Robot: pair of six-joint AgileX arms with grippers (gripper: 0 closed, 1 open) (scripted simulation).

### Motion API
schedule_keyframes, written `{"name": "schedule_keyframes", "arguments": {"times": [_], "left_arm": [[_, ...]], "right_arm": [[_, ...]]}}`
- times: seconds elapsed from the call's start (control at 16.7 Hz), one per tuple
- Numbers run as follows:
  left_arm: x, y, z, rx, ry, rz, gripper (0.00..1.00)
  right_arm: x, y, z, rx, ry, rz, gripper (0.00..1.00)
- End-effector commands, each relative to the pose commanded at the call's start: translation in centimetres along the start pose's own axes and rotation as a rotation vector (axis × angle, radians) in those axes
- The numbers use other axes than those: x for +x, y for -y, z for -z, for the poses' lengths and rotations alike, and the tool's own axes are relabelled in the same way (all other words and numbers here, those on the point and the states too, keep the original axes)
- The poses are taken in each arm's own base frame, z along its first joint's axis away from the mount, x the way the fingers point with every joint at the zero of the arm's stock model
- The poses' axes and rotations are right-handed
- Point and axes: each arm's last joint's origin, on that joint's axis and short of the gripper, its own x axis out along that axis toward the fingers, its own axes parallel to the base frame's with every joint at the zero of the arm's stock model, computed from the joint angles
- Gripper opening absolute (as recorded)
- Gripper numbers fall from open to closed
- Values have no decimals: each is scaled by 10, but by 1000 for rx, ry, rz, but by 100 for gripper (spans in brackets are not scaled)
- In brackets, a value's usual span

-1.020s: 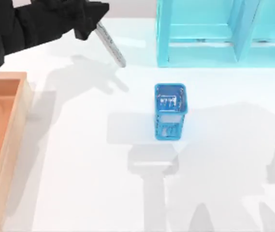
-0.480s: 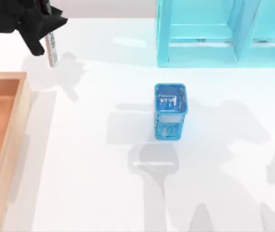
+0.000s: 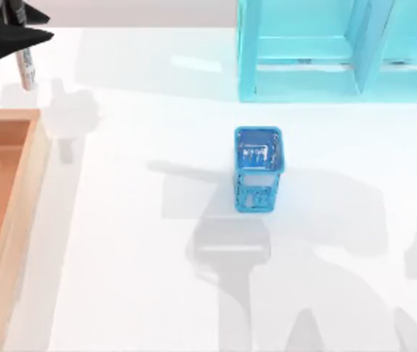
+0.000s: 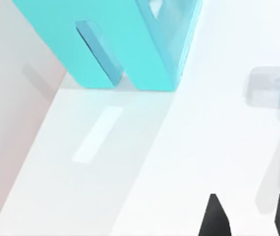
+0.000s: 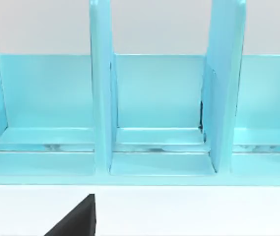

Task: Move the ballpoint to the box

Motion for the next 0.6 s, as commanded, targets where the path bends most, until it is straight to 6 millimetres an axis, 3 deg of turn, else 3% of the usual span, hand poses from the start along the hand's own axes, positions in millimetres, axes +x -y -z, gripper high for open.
{"name": "schedule_keyframes", "arguments": {"times": [0.24,0.6], "left_arm": [[-33,6,38,-82,-35,80,0],[-109,30,89,-316,24,88,0]], "right_arm": [[0,0,0,0,0,0,100],[0,0,0,0,0,0,100]]}}
